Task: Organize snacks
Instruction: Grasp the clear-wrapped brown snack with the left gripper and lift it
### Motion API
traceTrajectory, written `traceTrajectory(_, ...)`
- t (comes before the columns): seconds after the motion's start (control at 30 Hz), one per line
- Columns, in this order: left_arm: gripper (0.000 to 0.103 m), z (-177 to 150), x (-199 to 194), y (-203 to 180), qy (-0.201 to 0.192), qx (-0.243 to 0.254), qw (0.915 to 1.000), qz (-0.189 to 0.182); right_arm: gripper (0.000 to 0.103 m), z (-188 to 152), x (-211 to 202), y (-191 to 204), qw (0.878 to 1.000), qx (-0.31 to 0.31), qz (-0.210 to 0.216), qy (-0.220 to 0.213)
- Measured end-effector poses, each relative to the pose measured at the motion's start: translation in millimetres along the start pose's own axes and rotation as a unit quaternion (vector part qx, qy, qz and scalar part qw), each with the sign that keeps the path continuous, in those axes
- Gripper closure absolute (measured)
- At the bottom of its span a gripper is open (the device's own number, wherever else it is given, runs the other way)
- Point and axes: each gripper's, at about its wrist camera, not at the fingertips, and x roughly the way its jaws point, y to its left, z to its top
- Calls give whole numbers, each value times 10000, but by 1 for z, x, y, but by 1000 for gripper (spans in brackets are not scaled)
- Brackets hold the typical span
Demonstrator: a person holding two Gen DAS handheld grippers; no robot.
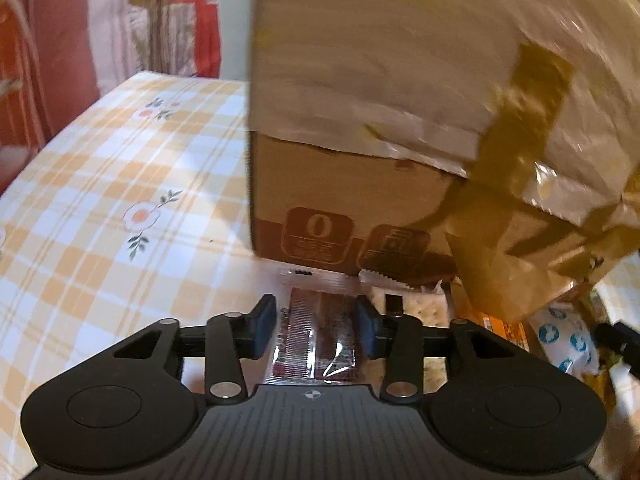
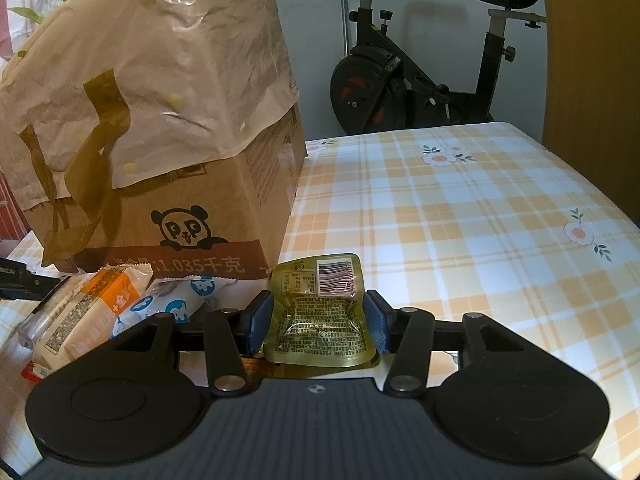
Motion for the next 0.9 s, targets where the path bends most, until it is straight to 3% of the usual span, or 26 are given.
traceTrajectory(0.2, 51, -12, -3, -16, -147, 647, 9975, 223, 51, 0, 0, 0, 10000, 0, 2, 3)
traceTrajectory(0.33, 52, -15, -7, -13, -137, 640, 9976, 238, 51, 0, 0, 0, 10000, 4, 1, 5)
traceTrajectory(0.4, 61, -18, -14, -9, -154, 609, 9978, 211, 51, 0, 0, 0, 10000, 3, 1, 5)
traceTrajectory(0.47, 62, -22, -18, -5, -184, 515, 9984, 165, 51, 0, 0, 0, 10000, 5, 3, 5)
traceTrajectory(0.63, 63, -31, -32, 11, -144, 80, 9999, 11, 51, 0, 1, 0, 10000, 10, 5, 2)
traceTrajectory(0.9, 63, -29, -47, 12, -274, 15, 9996, -81, 51, 0, 0, 0, 10000, -8, -11, 5)
